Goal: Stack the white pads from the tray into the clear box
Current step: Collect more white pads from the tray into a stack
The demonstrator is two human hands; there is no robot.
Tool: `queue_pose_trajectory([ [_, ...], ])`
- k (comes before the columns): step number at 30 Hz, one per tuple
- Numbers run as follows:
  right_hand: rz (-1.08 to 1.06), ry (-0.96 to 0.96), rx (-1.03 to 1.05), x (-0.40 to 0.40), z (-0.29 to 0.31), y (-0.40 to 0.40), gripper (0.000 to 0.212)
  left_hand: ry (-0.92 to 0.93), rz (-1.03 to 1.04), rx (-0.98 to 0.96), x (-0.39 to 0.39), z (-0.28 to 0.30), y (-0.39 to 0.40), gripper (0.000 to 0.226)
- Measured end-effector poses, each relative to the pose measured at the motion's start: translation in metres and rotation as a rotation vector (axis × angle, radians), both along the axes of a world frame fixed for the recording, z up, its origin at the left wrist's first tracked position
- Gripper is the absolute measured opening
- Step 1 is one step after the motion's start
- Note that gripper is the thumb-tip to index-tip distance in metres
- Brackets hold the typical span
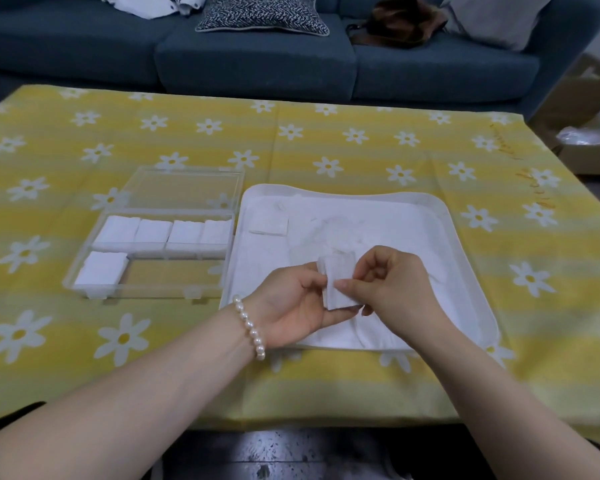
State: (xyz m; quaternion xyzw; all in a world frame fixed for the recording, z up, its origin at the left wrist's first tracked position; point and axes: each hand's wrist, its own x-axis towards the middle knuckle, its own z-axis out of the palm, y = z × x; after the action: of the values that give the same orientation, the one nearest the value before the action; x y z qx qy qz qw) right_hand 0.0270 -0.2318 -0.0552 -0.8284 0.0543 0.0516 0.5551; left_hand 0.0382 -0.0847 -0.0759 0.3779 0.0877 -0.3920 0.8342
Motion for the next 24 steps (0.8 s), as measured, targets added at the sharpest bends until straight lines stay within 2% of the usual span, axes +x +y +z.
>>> queue_pose_trajectory([
  [4,0.023,-0.028,-0.094,0.000,-0.006,0.001,0.026,0.009,0.018,0.024,-0.001,0.002,-0.002,0.041],
  [7,0.085,0.012,-0.076,0.003,-0.004,-0.004,0.021,-0.030,0.004,0.118,-0.002,-0.001,-0.003,0.022],
  [10,0.021,0.010,-0.038,0.017,0.002,-0.030,0.021,0.040,0.039,0.116,0.003,-0.003,0.001,0.027],
  [12,-0.033,-0.035,-0.224,0.025,0.002,-0.053,0.023,0.056,0.060,0.129,0.008,-0.003,0.006,0.027],
  [15,0.050,0.000,-0.518,0.026,-0.008,-0.065,0.020,0.084,0.108,0.193,0.013,-0.004,0.009,0.027],
  [18,0.180,-0.007,-0.650,0.025,-0.028,-0.055,0.030,0.115,0.153,0.269,0.013,-0.010,0.009,0.023],
  [21,0.225,-0.069,-0.724,0.029,-0.043,-0.047,0.043,0.132,0.125,0.321,0.013,-0.013,0.008,0.013],
  [24,0.209,-0.079,-0.740,0.033,-0.045,-0.046,0.039,0.130,0.107,0.336,0.013,-0.015,0.009,0.013],
])
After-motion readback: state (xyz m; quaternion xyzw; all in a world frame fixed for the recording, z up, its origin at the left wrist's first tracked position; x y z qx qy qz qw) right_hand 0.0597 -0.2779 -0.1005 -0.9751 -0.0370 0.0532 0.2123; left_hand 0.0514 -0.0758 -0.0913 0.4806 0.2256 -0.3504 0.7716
